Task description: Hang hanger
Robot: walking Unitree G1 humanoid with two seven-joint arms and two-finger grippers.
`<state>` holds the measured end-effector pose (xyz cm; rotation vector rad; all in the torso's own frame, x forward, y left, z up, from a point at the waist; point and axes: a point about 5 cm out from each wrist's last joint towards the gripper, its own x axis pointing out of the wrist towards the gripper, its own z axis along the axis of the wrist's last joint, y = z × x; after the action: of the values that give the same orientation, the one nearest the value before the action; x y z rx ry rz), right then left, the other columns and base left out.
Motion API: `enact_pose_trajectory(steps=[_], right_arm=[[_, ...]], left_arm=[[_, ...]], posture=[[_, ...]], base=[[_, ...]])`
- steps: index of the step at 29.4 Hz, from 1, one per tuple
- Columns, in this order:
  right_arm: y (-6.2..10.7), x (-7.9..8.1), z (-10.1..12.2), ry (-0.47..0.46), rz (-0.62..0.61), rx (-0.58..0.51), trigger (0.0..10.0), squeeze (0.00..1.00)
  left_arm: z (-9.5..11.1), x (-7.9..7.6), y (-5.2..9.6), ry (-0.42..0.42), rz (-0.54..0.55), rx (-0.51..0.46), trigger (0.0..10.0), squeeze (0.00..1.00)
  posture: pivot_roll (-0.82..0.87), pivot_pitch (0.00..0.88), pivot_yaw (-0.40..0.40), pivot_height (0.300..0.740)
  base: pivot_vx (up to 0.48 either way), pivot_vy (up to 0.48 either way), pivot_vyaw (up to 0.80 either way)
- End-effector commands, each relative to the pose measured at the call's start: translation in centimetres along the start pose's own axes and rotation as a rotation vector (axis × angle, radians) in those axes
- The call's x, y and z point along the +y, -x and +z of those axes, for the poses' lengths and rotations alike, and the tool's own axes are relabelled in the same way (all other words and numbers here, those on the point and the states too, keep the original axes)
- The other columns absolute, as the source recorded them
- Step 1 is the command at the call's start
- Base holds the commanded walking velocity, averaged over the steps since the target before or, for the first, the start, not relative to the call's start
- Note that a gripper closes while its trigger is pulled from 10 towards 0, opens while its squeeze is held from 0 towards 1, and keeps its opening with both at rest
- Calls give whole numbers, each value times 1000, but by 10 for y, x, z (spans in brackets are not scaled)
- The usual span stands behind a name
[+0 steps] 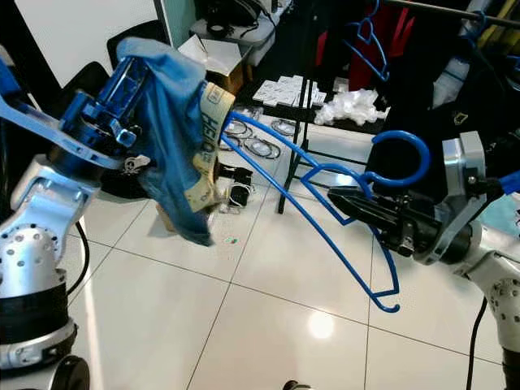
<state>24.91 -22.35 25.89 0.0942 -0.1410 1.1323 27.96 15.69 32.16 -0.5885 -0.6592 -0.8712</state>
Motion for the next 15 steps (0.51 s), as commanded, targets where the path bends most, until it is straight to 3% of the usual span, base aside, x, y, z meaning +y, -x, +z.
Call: enact_pose_trajectory(steps=[1, 6, 15], right_arm=[[-4, 3, -1, -4, 32, -6, 10000, 0], [-15, 3, 2, 0, 65, -47, 10000, 0], [-22, 9, 4, -24, 133, -80, 10000, 0]], left_arm=[[-1, -4, 0, 15, -28, -1, 10000, 0], [-10, -18, -2, 59, -111, 34, 10000, 0], [-11, -19, -3, 62, -113, 39, 10000, 0]], posture=[[-36, 137, 13, 740], [-32, 134, 15, 740], [-32, 130, 15, 740]], base=[[0, 0, 0], [0, 0, 0], [0, 0, 0]])
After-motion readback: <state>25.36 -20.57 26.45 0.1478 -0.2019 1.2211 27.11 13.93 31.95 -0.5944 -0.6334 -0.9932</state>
